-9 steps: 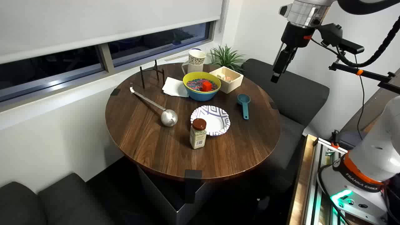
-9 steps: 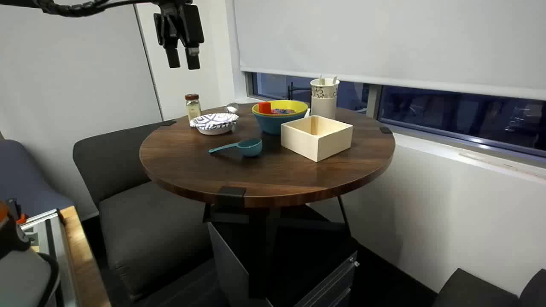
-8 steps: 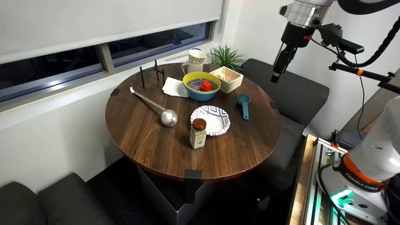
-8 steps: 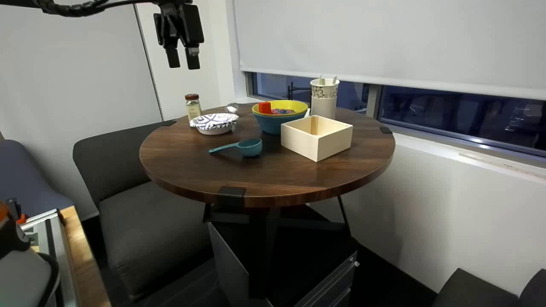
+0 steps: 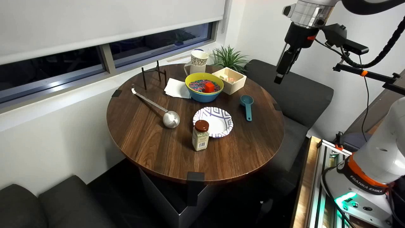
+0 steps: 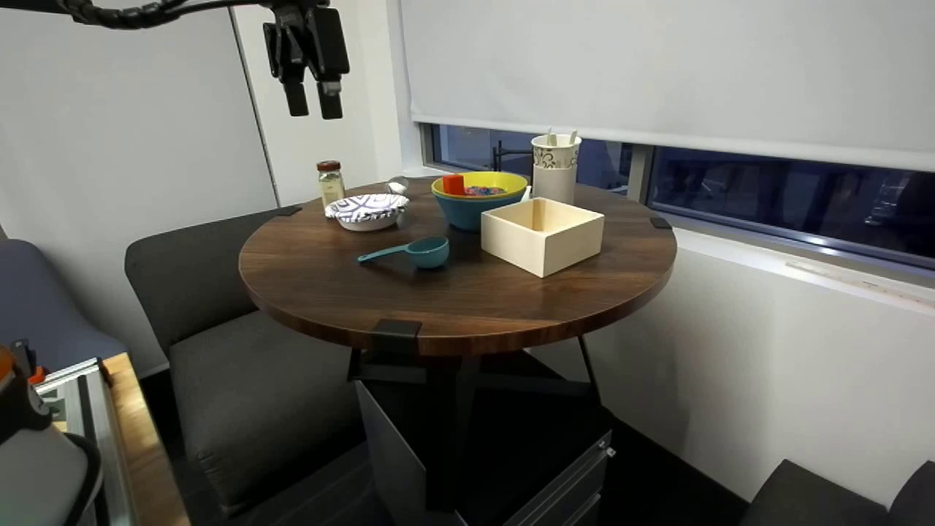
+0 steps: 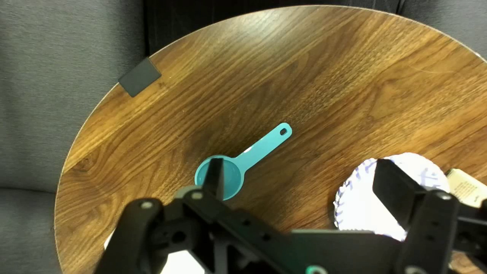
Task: Remove one square block from the box and put it on the table.
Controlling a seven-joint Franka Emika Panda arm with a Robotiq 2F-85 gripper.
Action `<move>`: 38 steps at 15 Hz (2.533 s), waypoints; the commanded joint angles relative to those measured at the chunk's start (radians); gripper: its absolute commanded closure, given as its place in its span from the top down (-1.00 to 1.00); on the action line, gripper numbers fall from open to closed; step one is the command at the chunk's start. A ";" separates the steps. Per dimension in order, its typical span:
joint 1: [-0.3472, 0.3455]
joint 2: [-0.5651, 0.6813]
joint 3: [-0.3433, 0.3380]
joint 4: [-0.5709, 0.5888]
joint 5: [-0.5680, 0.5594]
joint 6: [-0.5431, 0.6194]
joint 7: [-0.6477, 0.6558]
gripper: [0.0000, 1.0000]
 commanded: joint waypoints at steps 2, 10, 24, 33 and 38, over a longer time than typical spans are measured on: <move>-0.003 0.000 0.003 0.002 0.002 -0.002 -0.001 1.00; -0.021 0.113 -0.056 0.061 0.014 0.093 -0.050 1.00; -0.070 0.627 -0.180 0.374 0.132 0.483 -0.256 1.00; -0.126 0.783 -0.149 0.456 0.130 0.530 -0.206 1.00; -0.135 0.802 -0.148 0.473 0.130 0.535 -0.206 1.00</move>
